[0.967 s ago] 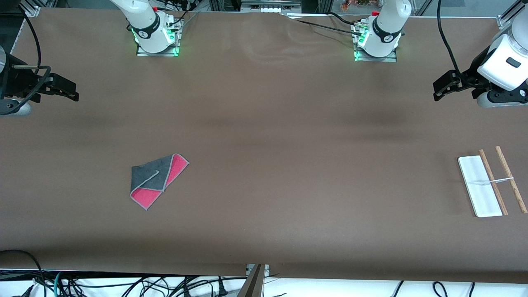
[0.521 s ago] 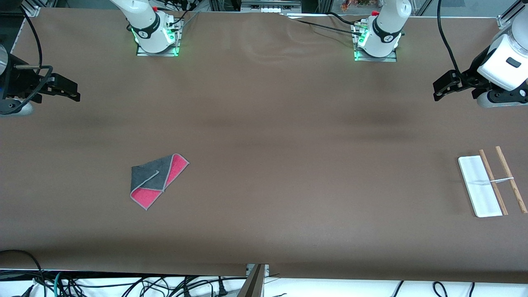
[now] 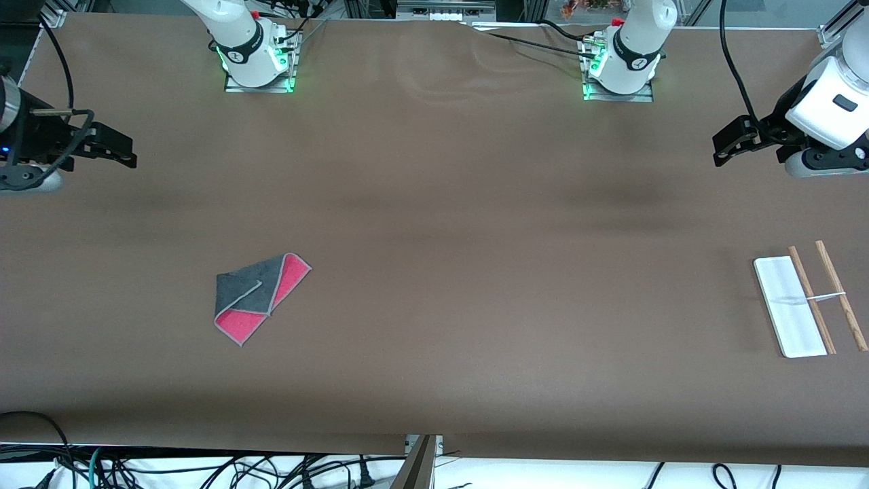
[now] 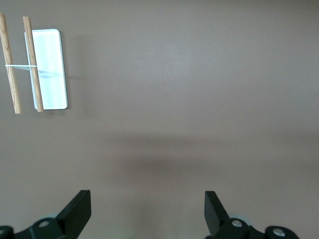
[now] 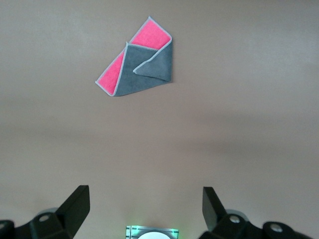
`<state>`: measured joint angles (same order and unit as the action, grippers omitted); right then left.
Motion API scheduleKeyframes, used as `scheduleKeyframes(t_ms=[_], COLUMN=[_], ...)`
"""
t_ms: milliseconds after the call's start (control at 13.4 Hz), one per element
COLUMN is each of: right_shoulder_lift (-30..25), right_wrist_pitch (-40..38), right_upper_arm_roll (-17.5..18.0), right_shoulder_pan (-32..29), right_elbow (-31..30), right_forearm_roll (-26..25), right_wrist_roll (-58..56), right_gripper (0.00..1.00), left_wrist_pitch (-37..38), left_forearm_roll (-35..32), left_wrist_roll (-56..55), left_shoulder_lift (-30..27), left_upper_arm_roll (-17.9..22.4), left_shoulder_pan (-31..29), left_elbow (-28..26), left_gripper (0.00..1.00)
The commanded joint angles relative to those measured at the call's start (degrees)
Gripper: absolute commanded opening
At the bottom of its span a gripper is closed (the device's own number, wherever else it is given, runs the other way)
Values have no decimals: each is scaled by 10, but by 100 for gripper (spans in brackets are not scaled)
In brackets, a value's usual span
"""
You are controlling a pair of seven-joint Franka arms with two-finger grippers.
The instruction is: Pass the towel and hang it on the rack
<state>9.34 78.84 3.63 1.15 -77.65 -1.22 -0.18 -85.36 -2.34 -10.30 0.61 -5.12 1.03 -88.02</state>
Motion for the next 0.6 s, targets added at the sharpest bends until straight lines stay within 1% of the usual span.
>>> scheduleKeyframes(t_ms=[0, 149, 521], right_shoulder_lift=[30, 33, 97], right_wrist_pitch=[-7, -1, 22], right_upper_arm_roll=[2, 3, 2], right_shoulder_pan=[17, 32, 110], right_elbow=[-5, -4, -3], right_forearm_roll=[4, 3, 1], right_wrist_roll=[7, 8, 9], right_gripper=[100, 100, 100], left_wrist_pitch=[2, 2, 2], left_forearm_roll=[-17, -17, -17], left_wrist_roll=[3, 3, 3], left_shoulder_lift=[7, 7, 7], left_upper_arm_roll=[-2, -2, -2], left_shoulder_pan=[0, -1, -1], left_elbow=[14, 14, 14], left_gripper=[100, 100, 100])
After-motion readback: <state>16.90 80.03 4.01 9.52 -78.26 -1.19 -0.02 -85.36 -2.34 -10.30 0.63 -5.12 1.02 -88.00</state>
